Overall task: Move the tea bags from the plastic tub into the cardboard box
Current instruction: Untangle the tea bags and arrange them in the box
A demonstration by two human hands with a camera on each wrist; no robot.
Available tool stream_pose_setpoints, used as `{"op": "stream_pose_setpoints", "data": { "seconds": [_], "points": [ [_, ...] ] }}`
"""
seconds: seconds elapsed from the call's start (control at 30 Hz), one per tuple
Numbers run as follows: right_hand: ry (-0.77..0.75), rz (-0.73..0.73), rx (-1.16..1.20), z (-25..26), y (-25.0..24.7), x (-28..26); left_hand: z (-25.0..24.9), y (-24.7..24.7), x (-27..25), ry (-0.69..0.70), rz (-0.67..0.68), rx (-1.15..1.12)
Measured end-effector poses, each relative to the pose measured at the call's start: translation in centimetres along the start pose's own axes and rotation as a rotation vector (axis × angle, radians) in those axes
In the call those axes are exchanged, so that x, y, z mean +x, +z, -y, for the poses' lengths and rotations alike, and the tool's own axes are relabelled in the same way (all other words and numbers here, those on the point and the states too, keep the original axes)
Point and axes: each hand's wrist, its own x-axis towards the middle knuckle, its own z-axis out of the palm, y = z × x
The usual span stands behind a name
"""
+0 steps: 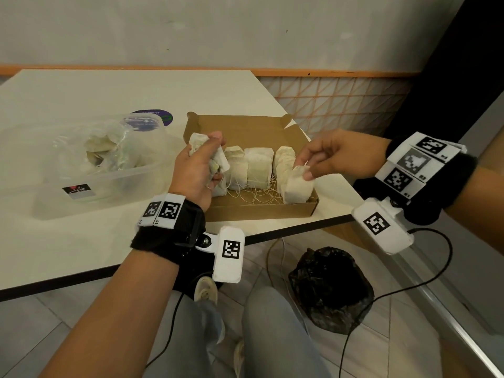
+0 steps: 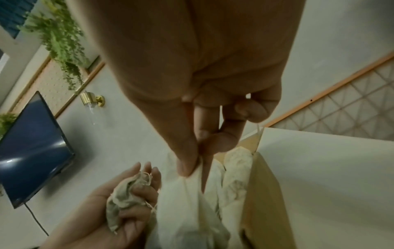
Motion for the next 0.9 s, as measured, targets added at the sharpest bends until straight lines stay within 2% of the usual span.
{"op": "stream_pose_setpoints", "data": {
  "seconds": [0.13, 0.27, 0.43, 0.5, 0.6, 0.67, 0.8, 0.9],
  "points": [
    [0.029, 0.043, -0.217, -0.6, 1.2, 0.9, 0.0, 0.0, -0.1, -0.005, -0.007, -0.005],
    [0.001, -0.036, -0.458, -0.6, 2.2, 1.4, -0.1, 0.1, -0.1, -0.007, -0.01, 0.002],
    [-0.031, -0.048, -0.492, -1.1, 2.4, 1.4, 0.0, 0.0, 0.0, -0.013, -0.003, 0.003],
    [-0.065, -0.124, -0.498, -1.2, 2.4, 1.1, 0.0, 0.0, 0.0, -0.016, 0.001, 0.004],
    [-0.24, -0.261, -0.499, -0.6, 2.1, 0.4, 0.0, 0.0, 0.1, -0.014, 0.005, -0.001],
    [-0.268, -0.192, -0.505, 0.1, 2.0, 0.0, 0.0, 0.0, 0.1, -0.015, 0.005, 0.003],
    [-0.129, 0.088, -0.704, 0.5, 2.8, 0.7, 0.1, -0.1, 0.2, -0.015, 0.014, -0.01],
    [-0.065, 0.137, -0.734, 1.3, 2.5, 1.1, 0.1, -0.2, 0.2, -0.015, 0.024, -0.027]
  ]
}}
